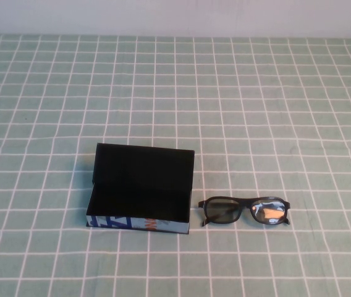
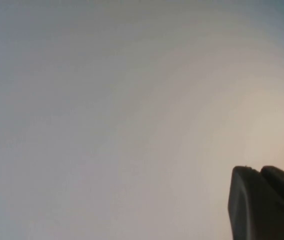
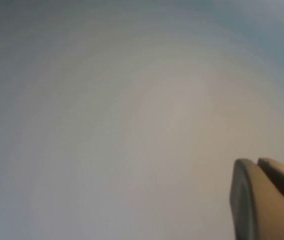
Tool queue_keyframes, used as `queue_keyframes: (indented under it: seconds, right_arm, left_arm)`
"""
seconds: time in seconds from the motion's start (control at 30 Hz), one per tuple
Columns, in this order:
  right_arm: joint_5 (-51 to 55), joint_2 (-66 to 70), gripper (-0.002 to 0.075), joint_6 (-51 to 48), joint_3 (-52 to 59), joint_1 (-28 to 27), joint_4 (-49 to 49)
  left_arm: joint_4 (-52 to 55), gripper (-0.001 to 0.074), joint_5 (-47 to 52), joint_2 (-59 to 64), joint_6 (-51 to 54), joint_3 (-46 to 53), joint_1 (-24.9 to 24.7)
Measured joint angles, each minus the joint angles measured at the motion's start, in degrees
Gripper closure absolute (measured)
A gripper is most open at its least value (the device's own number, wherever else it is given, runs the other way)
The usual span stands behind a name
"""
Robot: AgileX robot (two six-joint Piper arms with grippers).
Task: Return glasses to glasses case
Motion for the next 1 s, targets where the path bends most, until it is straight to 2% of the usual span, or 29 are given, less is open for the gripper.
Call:
queue_keyframes:
  seconds: [0.13,0.33,0.5,0.67,0.73,0.87,1.0]
  right_arm:
    - [16.8,11.6,0.0737,0.0,-9.6,0.0,-1.9]
    - [34.6,24.2,0.0737,0.0,-11.7,0.0,-4.6]
    - [44.2,32.0,0.0737,0.0,-11.6,0.0,-5.0]
    - [47.8,39.6,0.0737,0.0,-11.6,0.0,-3.0]
    - [49.0,43.3,0.0737,-6.5,-11.6,0.0,-0.6]
    - [52.3,50.9,0.0737,-28.3,-12.5,0.7,8.4]
    - [57.7,59.1,0.0737,-41.8,-17.4,4.6,11.3]
  left_arm:
    - [3.0,0.0736,16.7,7.9,0.0,-9.3,0.0]
    - [3.5,0.0736,31.9,17.3,-0.1,-11.7,0.0]
    - [3.2,0.0736,39.3,21.4,-0.1,-11.7,0.0]
    - [1.0,0.0736,44.5,25.3,-0.2,-11.7,0.0]
    - [-0.7,0.0736,47.1,27.1,-0.2,-11.7,0.0]
    - [-3.9,0.0736,51.8,30.4,-0.3,-11.7,0.0]
    - [-5.7,0.0736,55.2,33.5,-0.3,-11.7,0.0]
